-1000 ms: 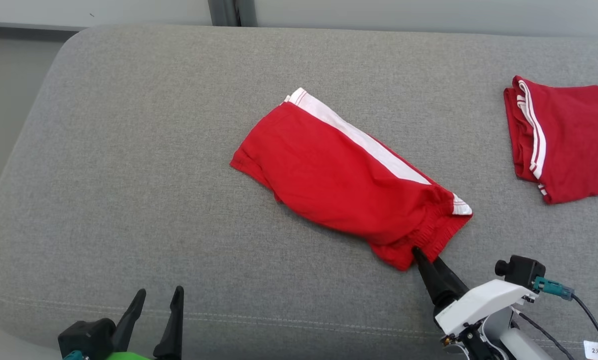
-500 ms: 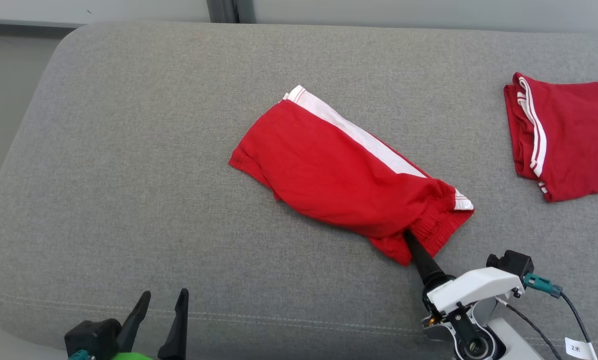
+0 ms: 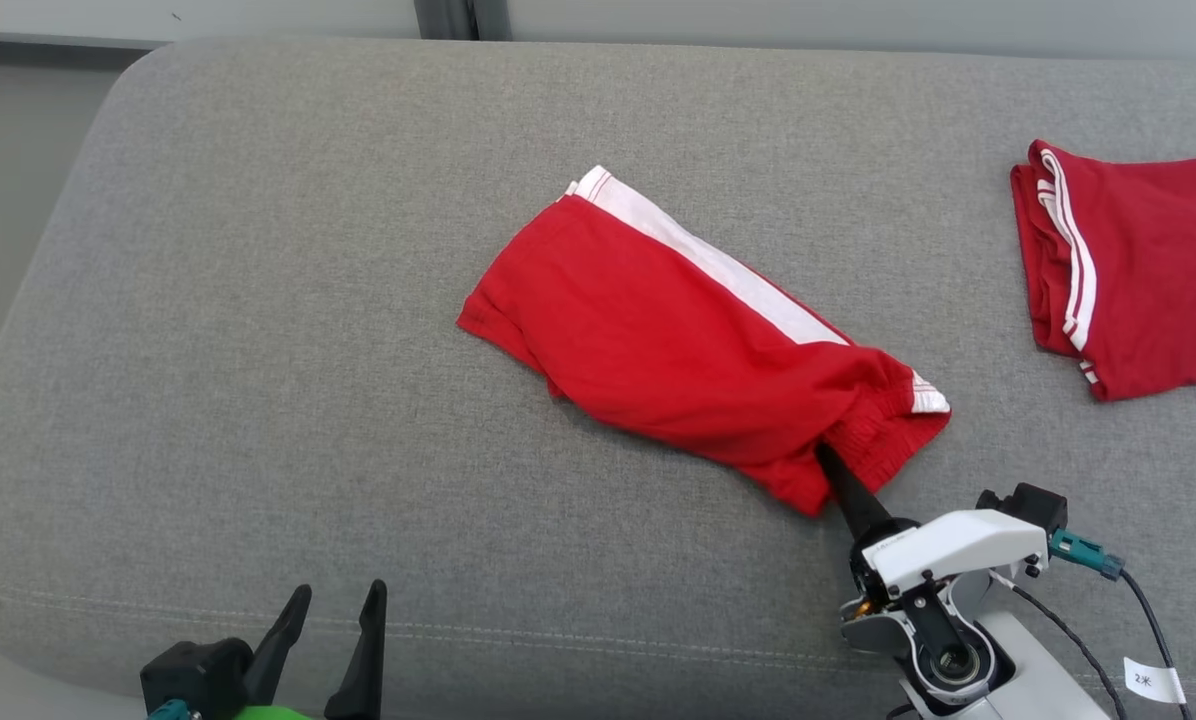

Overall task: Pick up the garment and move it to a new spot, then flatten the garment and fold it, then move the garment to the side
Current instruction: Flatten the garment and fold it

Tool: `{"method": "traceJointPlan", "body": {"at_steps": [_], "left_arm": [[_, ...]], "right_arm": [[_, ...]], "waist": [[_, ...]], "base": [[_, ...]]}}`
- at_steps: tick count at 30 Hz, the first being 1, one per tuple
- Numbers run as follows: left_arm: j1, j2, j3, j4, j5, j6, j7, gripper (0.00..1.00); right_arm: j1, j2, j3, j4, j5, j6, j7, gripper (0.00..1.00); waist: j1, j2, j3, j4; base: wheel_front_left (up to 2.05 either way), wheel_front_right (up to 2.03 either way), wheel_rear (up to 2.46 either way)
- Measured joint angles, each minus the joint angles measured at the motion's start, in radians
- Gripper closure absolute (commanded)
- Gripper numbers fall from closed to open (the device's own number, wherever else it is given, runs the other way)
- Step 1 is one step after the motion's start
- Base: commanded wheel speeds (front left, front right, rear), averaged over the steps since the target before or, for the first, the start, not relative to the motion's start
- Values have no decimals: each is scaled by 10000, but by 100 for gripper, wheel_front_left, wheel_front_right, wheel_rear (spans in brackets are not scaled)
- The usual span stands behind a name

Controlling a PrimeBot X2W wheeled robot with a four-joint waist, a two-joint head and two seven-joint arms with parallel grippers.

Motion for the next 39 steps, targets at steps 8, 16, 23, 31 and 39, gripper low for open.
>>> {"method": "traceJointPlan", "body": {"at_steps": [8, 16, 23, 31, 39], "left_arm": [[-1, -92, 188, -17, 0, 0, -13, 0], [1, -173, 397, -40, -2, 0, -100, 0], [1, -127, 575, -144, 2, 0, -100, 0], [-22, -100, 598, -399, 17, 0, -88, 0], [-334, -276, 232, -318, 15, -25, 2, 0]], "right_arm": [[-179, -67, 537, 178, -176, 23, 522, 100], [-589, -1513, 924, -128, -623, 88, 1465, 100], [-616, -2539, 928, -314, -652, 88, 2144, 100], [-616, -4353, 221, -598, -652, 88, 2614, 100], [-947, -5066, 522, -2397, -836, 88, 3336, 100]], "waist": [[0, 0, 88, -80], [0, 0, 129, -514], [0, 0, 208, -976], [0, 0, 480, -1632], [0, 0, 626, -1651]], "base": [[0, 0, 0], [0, 0, 0], [0, 0, 0], [0, 0, 0], [0, 0, 0]]}}
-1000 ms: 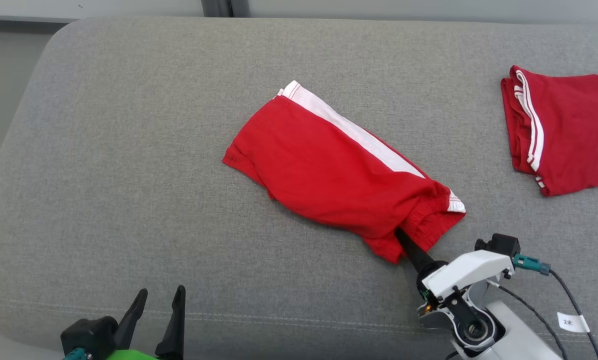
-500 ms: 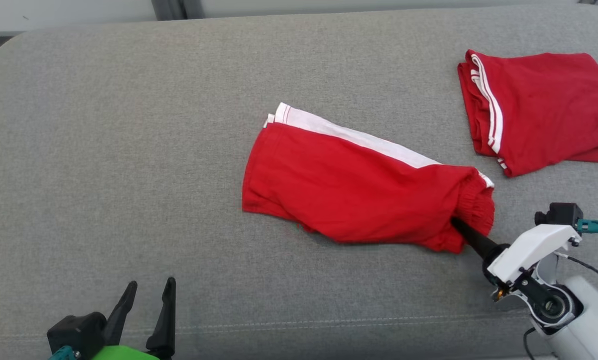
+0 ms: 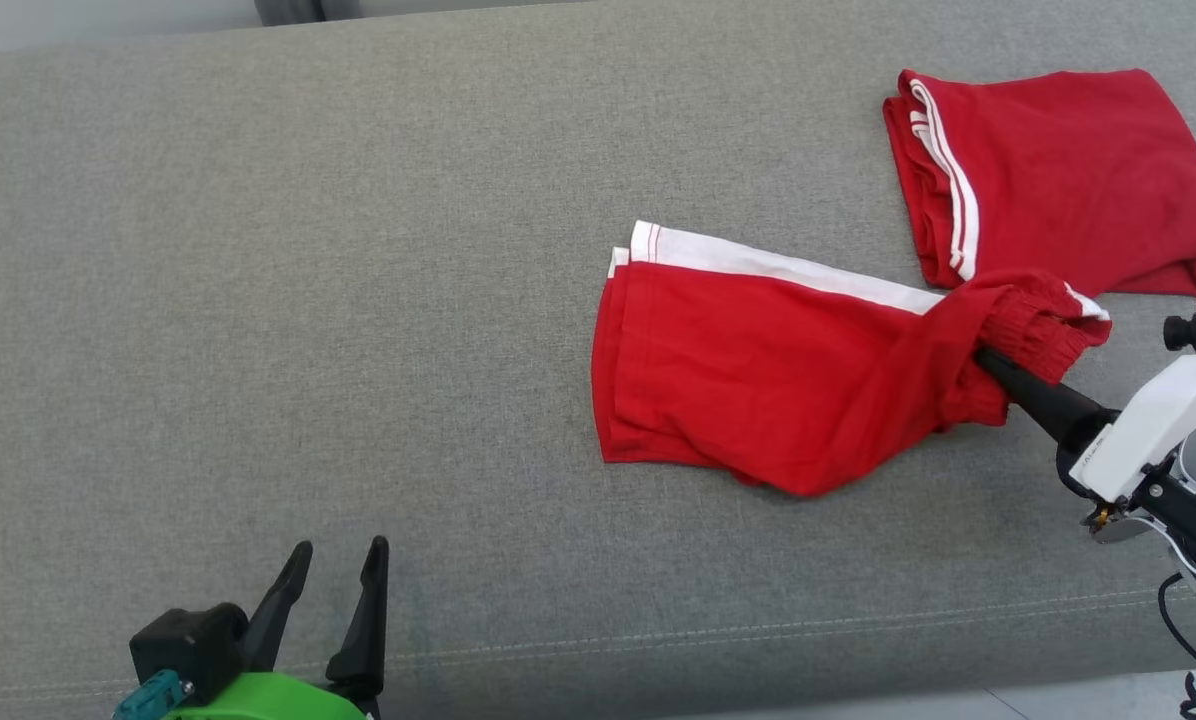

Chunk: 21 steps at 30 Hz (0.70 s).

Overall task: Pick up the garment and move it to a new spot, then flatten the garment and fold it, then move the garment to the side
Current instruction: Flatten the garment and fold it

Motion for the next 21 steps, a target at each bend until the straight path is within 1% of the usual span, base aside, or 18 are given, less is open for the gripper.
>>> {"method": "traceJointPlan", "body": {"at_steps": [7, 8, 12, 16, 21], "left_arm": [[-384, -311, -155, 251, -31, -94, -6, 0], [-411, -347, -182, 290, -31, -161, -17, 0], [-550, -587, -353, 451, -84, -267, -105, 0], [-843, -830, -614, 650, -107, -439, -140, 0], [-1131, -1141, -865, 901, -128, -610, -242, 0]], "right_arm": [[-446, -1041, 832, -1363, -805, 0, 1308, 100], [-565, -1204, 913, -1530, -895, 0, 1538, 100], [-1020, -1708, 1168, -2184, -1028, -42, 2433, 100], [-1355, -2002, 1459, -2704, -1066, -380, 3331, 100], [-1635, -2010, 1661, -3118, -1030, -915, 4220, 100]], "waist": [[0, 0, -30, 419], [0, 0, -34, 503], [0, 0, -43, 879], [0, 0, -32, 1333], [0, 0, 7, 1972]], "base": [[0, 0, 0], [0, 0, 0], [0, 0, 0], [0, 0, 0], [0, 0, 0]]}}
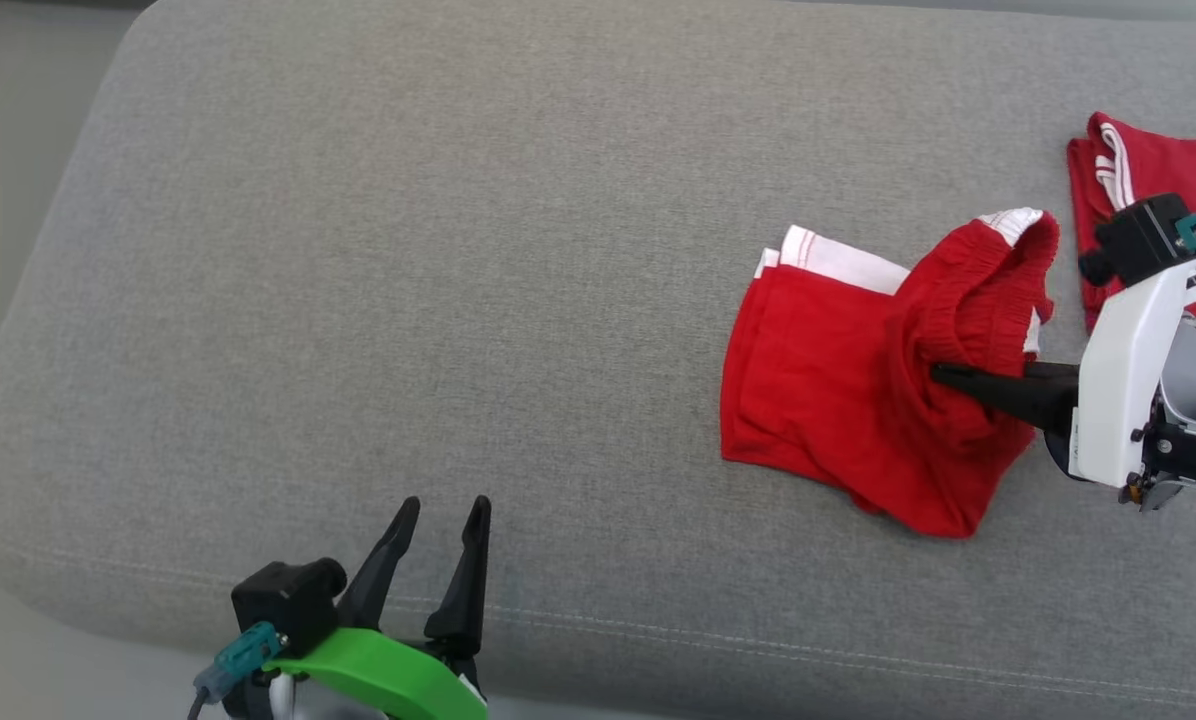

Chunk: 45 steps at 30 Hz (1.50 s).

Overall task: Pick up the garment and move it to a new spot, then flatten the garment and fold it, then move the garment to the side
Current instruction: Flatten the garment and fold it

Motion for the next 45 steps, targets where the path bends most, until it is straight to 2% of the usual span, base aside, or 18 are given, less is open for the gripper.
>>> {"method": "traceJointPlan", "body": {"at_steps": [4, 5, 6, 7, 8, 9, 10, 16, 22, 28, 32, 39, 45], "left_arm": [[-198, -228, -140, 190, -84, -148, -109, 0], [-247, -247, -134, 265, -90, -169, -119, 0], [-273, -265, -127, 336, -125, -173, -161, 0], [-286, -288, -121, 395, -174, -176, -205, 0], [-293, -311, -119, 445, -203, -180, -207, 0], [-303, -328, -117, 500, -224, -209, -221, 0], [-318, -337, -117, 569, -230, -219, -293, 0], [-434, -353, 0, 926, -259, -251, -523, 0], [-453, -355, 270, 1158, -259, -247, -746, 0], [-451, -211, 550, 1258, -257, -192, -857, 0], [-443, 6, 610, 1191, -253, -161, -903, 0], [-438, 307, 598, 924, -115, -151, -800, 0], [-429, 458, 583, 683, -58, -144, -623, 0]], "right_arm": [[-40, -59, 69, -190, 17, -422, 474, 100], [-53, -67, 63, -219, 17, -545, 527, 90], [-80, -79, 69, -270, 17, -644, 619, 67], [-114, -94, 82, -337, 12, -727, 713, 57], [-177, -92, 86, -399, -21, -821, 736, 6], [-250, -86, 63, -451, -38, -941, 734, 0], [-334, -77, 48, -487, -65, -1037, 736, 0], [-707, 280, 230, -681, -393, -1039, 825, 0], [-1020, 1085, 261, -920, -422, -1032, 487, 0], [-1173, 1691, -389, -1313, -848, -1028, -989, 0], [-989, 1645, -817, -1465, -1632, -1041, -2155, 0], [763, 1503, -1214, -1444, -2428, -1367, -3868, 0], [2211, 1956, -1417, -1212, -2422, -1478, -5012, 0]], "waist": [[0, 0, 68, 530], [0, 0, 90, 664], [0, 0, 115, 798], [0, 0, 142, 927], [0, 0, 169, 1051], [0, 0, 199, 1174], [0, 0, 229, 1287], [0, 0, 388, 1750], [0, 0, 276, 1629], [0, 0, 56, 1126], [0, 0, -76, 664], [0, 0, -260, -257], [0, 0, -349, -1095]], "base": [[0, 0, 0], [0, 0, 0], [0, 0, 0], [0, 0, 0], [0, 0, 0], [0, 0, 0], [0, 0, 0], [0, 0, 0], [0, 0, 0], [0, 0, 0], [0, 0, 0], [0, 0, 0], [0, 0, 0]]}}
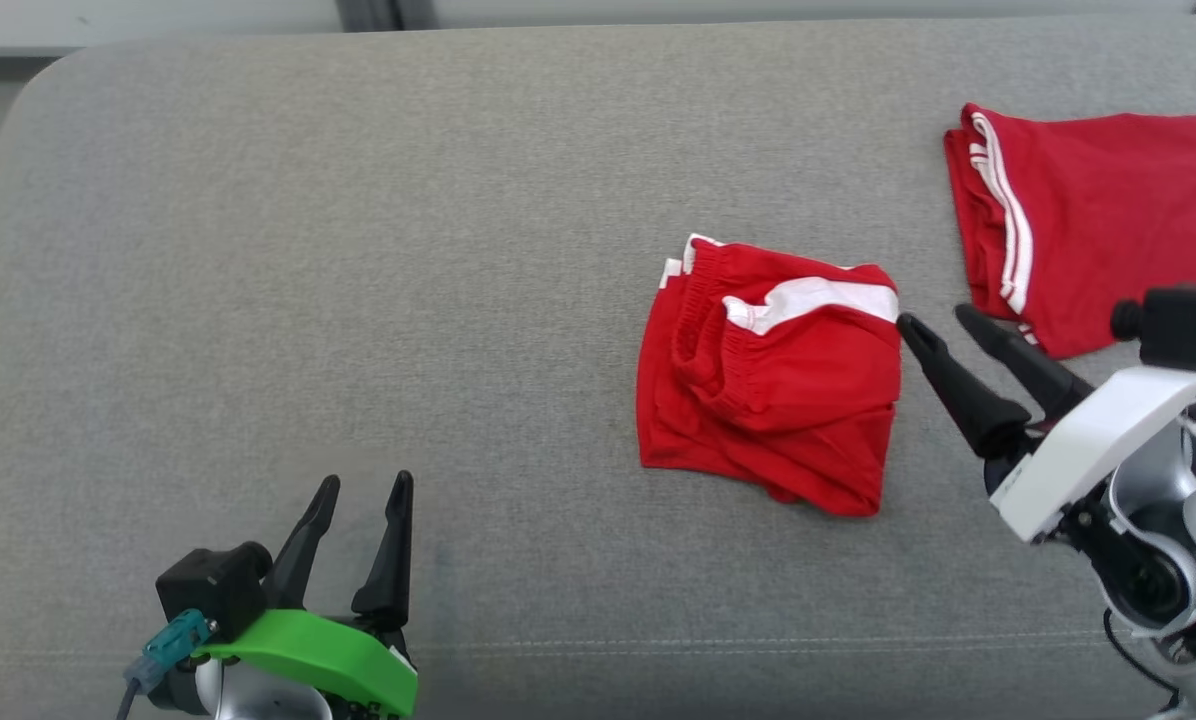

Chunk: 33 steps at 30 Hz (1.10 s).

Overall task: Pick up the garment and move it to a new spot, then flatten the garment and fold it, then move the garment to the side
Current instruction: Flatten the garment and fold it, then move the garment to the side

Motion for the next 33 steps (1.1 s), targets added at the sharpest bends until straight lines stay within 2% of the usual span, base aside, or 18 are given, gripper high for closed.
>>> {"method": "traceJointPlan", "body": {"at_steps": [8, 13, 16, 17, 24, 33], "left_arm": [[173, 88, 90, -353, 15, 178, 121, 0], [201, 92, -119, -596, 155, 203, 351, 0], [179, 94, -290, -696, 178, 203, 485, 0], [139, 100, -337, -740, 219, 203, 587, 0], [-213, 107, -449, -972, 263, 203, 775, 0], [-430, 6, -523, -1012, 261, 203, 863, 0]], "right_arm": [[1276, 878, 138, 462, 443, 0, -844, 0], [1763, 1344, -140, 932, 1151, 12, -1373, 0], [1811, 1570, -261, 1239, 1536, 182, -1534, 0], [1808, 1701, -247, 1402, 1641, 330, -1536, 0], [1435, 1898, -73, 2090, 1912, 775, -1471, 0], [972, 2305, -31, 2917, 2416, 1103, -1239, 0]], "waist": [[0, 0, -17, -990], [0, 0, 89, -1575], [0, 0, 271, -1714], [0, 0, 405, -1725], [0, 0, 760, -1382], [0, 0, 1120, -709]], "base": [[0, 0, 0], [0, 0, 0], [0, 0, 0], [0, 0, 0], [0, 0, 0], [0, 0, 0]]}}
